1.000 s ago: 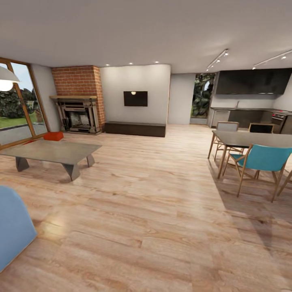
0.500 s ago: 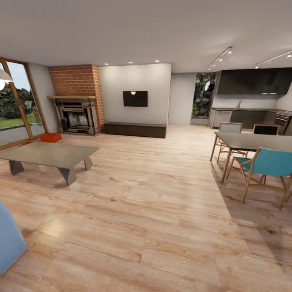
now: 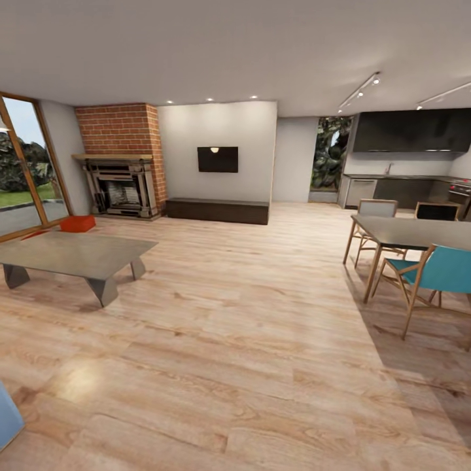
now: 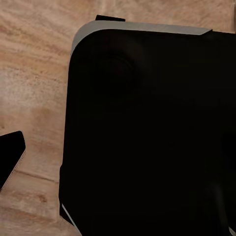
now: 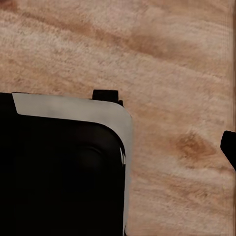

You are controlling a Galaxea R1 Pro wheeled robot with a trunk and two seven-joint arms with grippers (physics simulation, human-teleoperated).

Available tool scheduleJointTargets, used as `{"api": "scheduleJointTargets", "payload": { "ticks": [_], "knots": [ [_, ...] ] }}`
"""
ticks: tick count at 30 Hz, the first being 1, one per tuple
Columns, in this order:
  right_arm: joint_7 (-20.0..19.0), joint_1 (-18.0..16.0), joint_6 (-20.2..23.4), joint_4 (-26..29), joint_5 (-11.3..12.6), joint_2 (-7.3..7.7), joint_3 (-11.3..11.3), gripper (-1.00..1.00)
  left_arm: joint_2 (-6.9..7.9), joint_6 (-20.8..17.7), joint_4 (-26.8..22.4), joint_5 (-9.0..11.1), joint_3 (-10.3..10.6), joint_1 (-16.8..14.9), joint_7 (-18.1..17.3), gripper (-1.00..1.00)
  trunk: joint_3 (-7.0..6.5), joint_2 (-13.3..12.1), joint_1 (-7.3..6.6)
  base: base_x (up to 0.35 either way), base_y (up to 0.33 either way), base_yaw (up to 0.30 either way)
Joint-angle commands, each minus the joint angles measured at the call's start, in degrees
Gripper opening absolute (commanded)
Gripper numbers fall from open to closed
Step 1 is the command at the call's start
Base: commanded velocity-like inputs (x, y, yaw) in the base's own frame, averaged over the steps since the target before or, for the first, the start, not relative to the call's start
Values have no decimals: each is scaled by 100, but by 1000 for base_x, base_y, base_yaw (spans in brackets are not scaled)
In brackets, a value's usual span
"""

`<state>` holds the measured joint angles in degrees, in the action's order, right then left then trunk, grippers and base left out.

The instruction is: Move the two storage containers from the living room to the garage. In the garage, place one container on the floor and stack the other container on top of it (either order is fine).

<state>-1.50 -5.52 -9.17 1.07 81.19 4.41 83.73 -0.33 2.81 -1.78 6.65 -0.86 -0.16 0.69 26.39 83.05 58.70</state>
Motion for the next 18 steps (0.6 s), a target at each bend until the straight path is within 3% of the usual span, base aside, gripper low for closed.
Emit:
{"api": "scheduleJointTargets", "payload": {
  "ticks": [1, 18],
  "knots": [
    [-12, -2, -8, 7, 50, 5, 40, 100, -2, 17, 1, 48, -5, -2, 8, 100, 6, 2, 3, 322, 0, 0],
    [9, -2, 0, 7, 25, -6, 55, 100, -2, 19, 0, 47, 6, -2, 10, 100, 6, 2, 3, 322, 0, 0]
  ]
}}
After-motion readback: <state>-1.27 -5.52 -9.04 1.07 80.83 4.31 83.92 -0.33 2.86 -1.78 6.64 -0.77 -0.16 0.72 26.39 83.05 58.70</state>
